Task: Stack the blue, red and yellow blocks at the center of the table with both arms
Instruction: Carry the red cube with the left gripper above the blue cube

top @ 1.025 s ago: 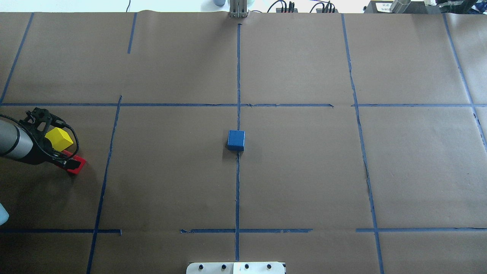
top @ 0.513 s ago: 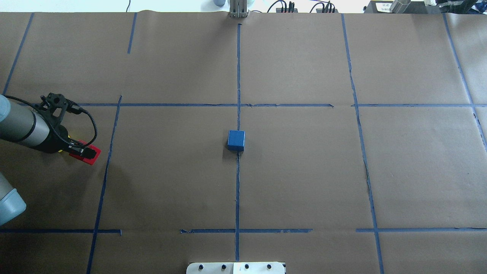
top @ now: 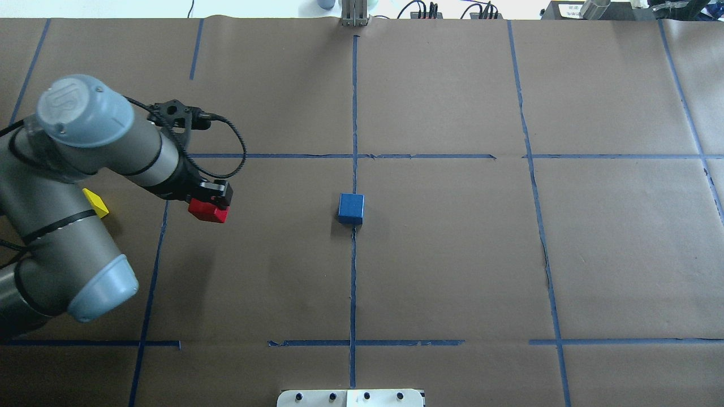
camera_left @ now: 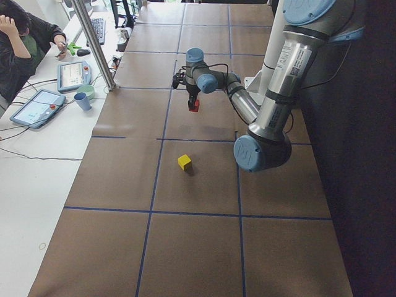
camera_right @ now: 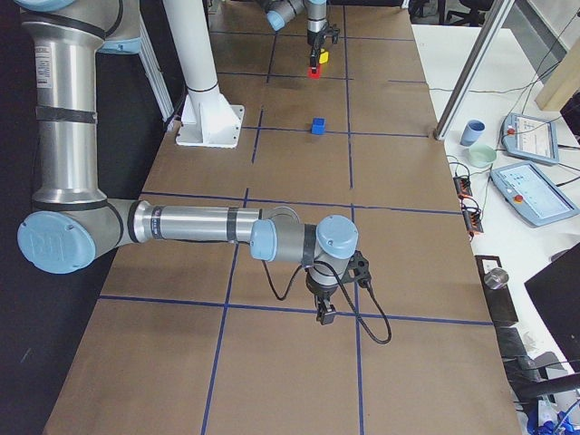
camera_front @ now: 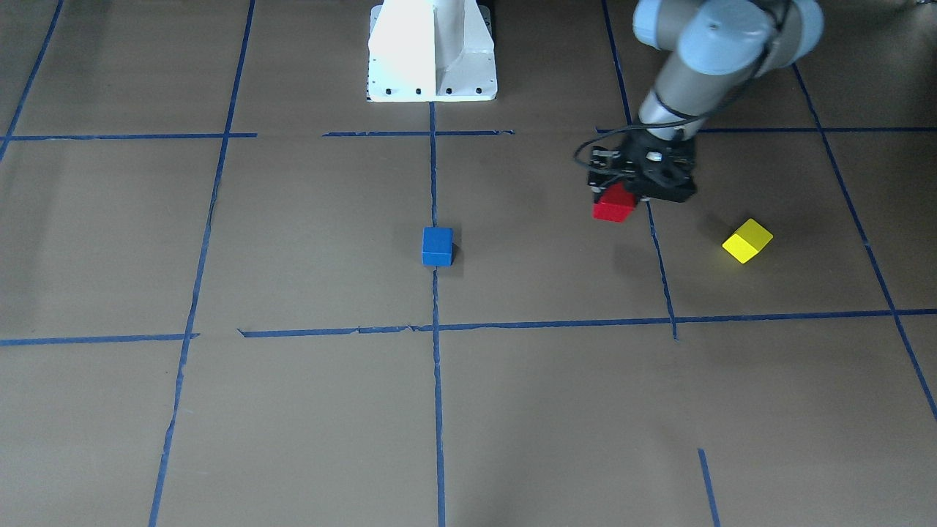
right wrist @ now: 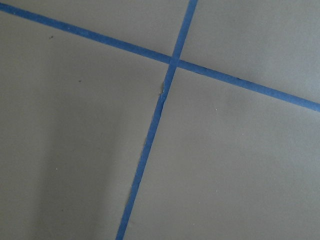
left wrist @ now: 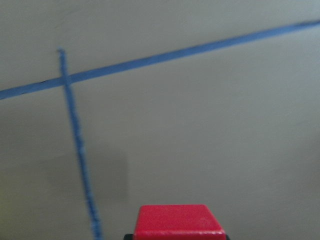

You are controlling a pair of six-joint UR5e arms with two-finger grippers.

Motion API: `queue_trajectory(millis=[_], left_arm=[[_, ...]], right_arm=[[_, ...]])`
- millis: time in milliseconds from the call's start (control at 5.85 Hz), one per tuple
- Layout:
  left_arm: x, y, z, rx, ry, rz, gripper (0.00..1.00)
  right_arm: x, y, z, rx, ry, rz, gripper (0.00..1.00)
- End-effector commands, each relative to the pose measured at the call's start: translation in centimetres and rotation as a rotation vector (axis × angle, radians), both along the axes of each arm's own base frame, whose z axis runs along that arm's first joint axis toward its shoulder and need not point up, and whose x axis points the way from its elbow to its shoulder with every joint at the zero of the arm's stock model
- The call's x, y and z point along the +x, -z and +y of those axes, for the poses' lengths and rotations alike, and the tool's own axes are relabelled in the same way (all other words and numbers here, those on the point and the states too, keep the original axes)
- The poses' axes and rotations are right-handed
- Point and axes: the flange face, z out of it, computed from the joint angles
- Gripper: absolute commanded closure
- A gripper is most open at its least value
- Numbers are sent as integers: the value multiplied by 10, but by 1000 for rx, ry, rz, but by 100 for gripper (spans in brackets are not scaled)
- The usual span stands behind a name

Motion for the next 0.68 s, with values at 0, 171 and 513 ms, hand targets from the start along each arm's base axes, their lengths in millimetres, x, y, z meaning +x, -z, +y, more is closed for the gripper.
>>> queue_trajectory(millis=[0,171,513], left_arm=[[80,85,3,-73,112,-3,98],[110,112,-6,-106,142,-1,98],[155,125,1,-64,147,-36,98]], right_arm=[[0,2,-2,-32,-42,2,0],[0,4,-2,-29,-42,2,0],[0,4,-2,-29,-42,2,0]])
